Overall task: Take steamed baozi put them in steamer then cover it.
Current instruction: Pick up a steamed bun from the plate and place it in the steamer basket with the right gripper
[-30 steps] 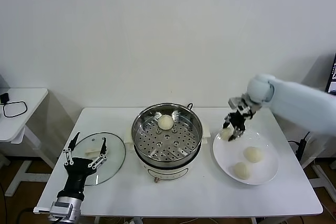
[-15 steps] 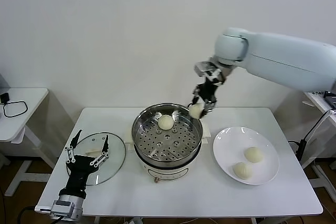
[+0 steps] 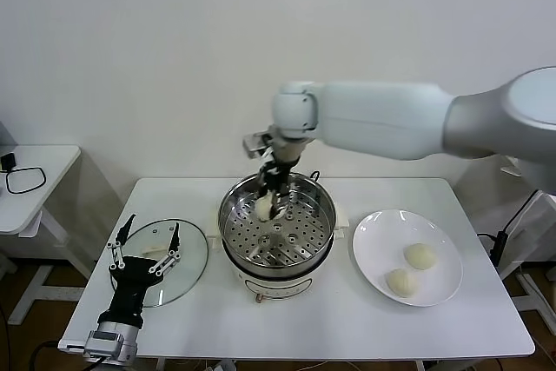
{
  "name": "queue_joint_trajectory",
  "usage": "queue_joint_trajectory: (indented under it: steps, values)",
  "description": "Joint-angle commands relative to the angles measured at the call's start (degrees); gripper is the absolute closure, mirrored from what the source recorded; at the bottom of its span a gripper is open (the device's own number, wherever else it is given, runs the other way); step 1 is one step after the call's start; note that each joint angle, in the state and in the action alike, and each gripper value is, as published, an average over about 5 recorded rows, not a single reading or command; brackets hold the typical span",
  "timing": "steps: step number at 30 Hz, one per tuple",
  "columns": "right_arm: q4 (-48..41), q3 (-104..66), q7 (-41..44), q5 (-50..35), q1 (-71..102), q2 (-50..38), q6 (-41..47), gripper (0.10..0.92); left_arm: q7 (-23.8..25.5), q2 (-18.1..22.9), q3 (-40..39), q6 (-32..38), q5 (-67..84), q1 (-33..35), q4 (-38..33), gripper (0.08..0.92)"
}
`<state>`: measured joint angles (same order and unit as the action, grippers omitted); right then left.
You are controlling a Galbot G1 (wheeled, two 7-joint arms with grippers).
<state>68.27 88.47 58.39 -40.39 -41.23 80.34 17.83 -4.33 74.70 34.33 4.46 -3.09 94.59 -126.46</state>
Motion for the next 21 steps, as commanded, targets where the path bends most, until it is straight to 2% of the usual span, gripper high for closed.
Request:
queue_joint_trajectory:
  steps: [1,10,17,21]
  values:
    - [-3.28,0.87,-4.41,-1.33,3.94,6.20,1.84,0.432,-0.04,-0.03,0.07,0.07,-0.02,0.00,0.16,0.177]
    - [-4.69,0.84,-4.56,0.08,6.06,6.62,1.62,0.401,-0.13,-0.12,0.25,0.18,0.00,-0.22,0.55,0.177]
    - [-4.11,0.43,-5.32,0.48,6.32,5.87,1.57,0.246,-0.24,-0.15,0.35,0.18,0.03,-0.35,0.79,0.177]
    - [-1.92,-0.52,-5.00,0.91,4.99,3.17,1.59,0.206,-0.32,-0.20,0.36,0.20,0.03,-0.31,0.82,0.177]
